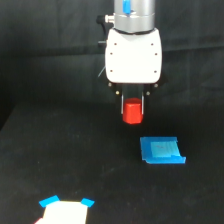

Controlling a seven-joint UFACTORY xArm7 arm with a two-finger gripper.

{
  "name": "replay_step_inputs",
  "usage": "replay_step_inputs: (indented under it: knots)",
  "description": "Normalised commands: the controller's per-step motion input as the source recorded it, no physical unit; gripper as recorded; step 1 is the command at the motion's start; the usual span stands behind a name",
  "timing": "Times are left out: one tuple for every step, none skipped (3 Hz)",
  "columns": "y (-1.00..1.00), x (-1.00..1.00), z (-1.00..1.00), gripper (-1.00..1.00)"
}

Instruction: Pick up the red object from the table

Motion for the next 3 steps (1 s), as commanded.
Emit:
replay_step_inputs:
  knots:
    - [0.53,-0.27,-0.38,-0.95]
    - [0.09,0.18,-0.05,-0.99]
    - [0.48,-0.3,0.11,-1.0]
